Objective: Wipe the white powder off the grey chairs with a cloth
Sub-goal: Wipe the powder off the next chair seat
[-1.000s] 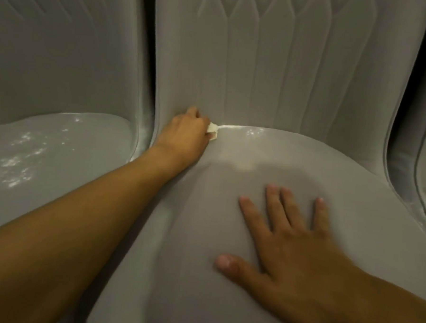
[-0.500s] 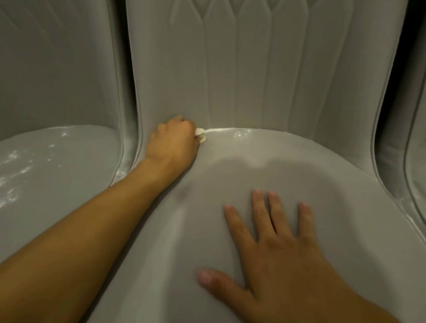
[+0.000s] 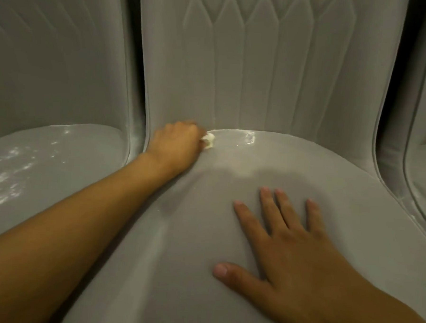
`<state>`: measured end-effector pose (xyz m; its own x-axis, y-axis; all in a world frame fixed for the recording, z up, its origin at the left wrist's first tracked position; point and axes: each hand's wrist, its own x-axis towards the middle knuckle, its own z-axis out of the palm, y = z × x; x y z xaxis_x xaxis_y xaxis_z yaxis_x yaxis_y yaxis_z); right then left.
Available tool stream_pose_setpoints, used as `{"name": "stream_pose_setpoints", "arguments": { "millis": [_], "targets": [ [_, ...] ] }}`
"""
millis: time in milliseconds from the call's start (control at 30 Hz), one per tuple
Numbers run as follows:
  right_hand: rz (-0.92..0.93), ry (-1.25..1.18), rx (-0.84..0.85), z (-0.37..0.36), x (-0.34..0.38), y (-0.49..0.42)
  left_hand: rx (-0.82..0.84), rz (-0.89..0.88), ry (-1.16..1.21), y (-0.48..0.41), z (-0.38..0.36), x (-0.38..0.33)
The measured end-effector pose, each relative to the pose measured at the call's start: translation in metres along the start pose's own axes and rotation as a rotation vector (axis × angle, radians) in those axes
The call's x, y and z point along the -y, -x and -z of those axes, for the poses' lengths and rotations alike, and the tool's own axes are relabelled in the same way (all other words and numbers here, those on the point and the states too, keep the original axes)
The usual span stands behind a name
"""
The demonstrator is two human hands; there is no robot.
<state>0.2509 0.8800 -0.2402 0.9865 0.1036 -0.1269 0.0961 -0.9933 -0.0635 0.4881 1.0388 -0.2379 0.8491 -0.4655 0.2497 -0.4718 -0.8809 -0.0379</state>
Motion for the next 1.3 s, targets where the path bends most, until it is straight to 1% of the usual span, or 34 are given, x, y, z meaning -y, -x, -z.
{"name": "stream_pose_setpoints", "arguments": {
  "millis": [33, 67, 133, 233, 267, 333, 433, 500, 533, 567, 600, 667, 700, 733, 800, 867, 933, 1000, 1067, 1133, 1167, 1200, 1233, 1300],
  "targets": [
    [0.017, -0.007, -0.001, -0.001, -0.002, 0.003, -0.01, 0.02, -0.083, 0.002, 0.0, 0.001],
    [0.013, 0.005, 0.038, 0.001, -0.003, 0.004, -0.011, 0.028, -0.154, 0.002, 0.0, -0.003],
    [0.003, 0.017, 0.073, 0.005, -0.002, 0.005, 0.009, 0.061, -0.202, -0.005, 0.003, -0.022],
    [0.003, 0.021, 0.085, 0.004, 0.0, 0.005, 0.006, 0.182, -0.034, -0.026, 0.002, -0.045],
    [0.012, 0.036, 0.083, 0.003, -0.001, 0.005, 0.01, 0.183, 0.049, -0.031, 0.0, -0.053],
    [0.023, 0.037, 0.086, 0.002, -0.001, 0.006, 0.034, 0.096, 0.212, -0.037, -0.006, -0.067],
    [0.025, 0.001, 0.085, 0.004, -0.003, 0.006, 0.095, -0.162, 0.407, -0.029, -0.001, -0.076],
    [0.024, -0.009, 0.09, 0.005, -0.003, 0.006, 0.14, -0.332, 0.478, -0.017, 0.007, -0.068],
    [0.019, -0.006, 0.092, 0.004, -0.003, 0.006, 0.151, -0.37, 0.476, -0.012, 0.008, -0.062],
    [0.017, -0.005, 0.093, 0.004, -0.003, 0.006, 0.133, -0.358, 0.449, -0.01, 0.007, -0.053],
    [0.02, -0.008, 0.085, 0.004, -0.003, 0.006, 0.089, -0.299, 0.388, -0.01, 0.004, -0.041],
    [0.018, -0.007, 0.071, 0.004, -0.003, 0.006, -0.005, -0.08, 0.183, -0.012, -0.001, -0.019],
    [0.018, -0.002, 0.064, 0.004, -0.003, 0.005, -0.023, 0.015, 0.091, -0.013, -0.003, -0.014],
    [0.018, 0.003, 0.056, 0.004, -0.003, 0.005, -0.026, 0.06, 0.041, -0.016, -0.005, -0.013],
    [0.021, 0.002, 0.018, 0.0, -0.001, 0.003, -0.019, 0.074, 0.063, -0.026, -0.006, -0.026],
    [0.01, 0.007, -0.07, -0.006, 0.001, 0.001, -0.007, 0.109, 0.171, -0.039, -0.007, -0.042],
    [-0.018, -0.03, -0.117, -0.012, 0.0, 0.0, 0.002, 0.138, 0.266, -0.05, -0.008, -0.059],
    [-0.024, -0.028, -0.152, -0.019, 0.0, -0.004, 0.016, 0.073, 0.315, -0.055, -0.012, -0.076],
    [-0.026, -0.014, -0.197, -0.024, 0.0, -0.005, 0.054, -0.094, 0.381, -0.052, -0.011, -0.095],
    [-0.024, -0.004, -0.235, -0.026, -0.001, -0.005, 0.128, -0.266, 0.461, -0.047, -0.007, -0.105],
    [-0.023, 0.003, -0.25, -0.026, -0.001, -0.005, 0.161, -0.325, 0.479, -0.046, -0.005, -0.105],
    [-0.021, 0.0, -0.263, -0.027, -0.001, -0.005, 0.178, -0.355, 0.457, -0.046, -0.004, -0.102],
    [-0.019, -0.005, -0.279, -0.028, -0.002, -0.005, 0.162, -0.356, 0.402, -0.047, -0.005, -0.095],
    [-0.022, -0.006, -0.305, -0.029, -0.003, -0.006, 0.06, -0.267, 0.246, -0.052, -0.008, -0.073]
  ]
}}
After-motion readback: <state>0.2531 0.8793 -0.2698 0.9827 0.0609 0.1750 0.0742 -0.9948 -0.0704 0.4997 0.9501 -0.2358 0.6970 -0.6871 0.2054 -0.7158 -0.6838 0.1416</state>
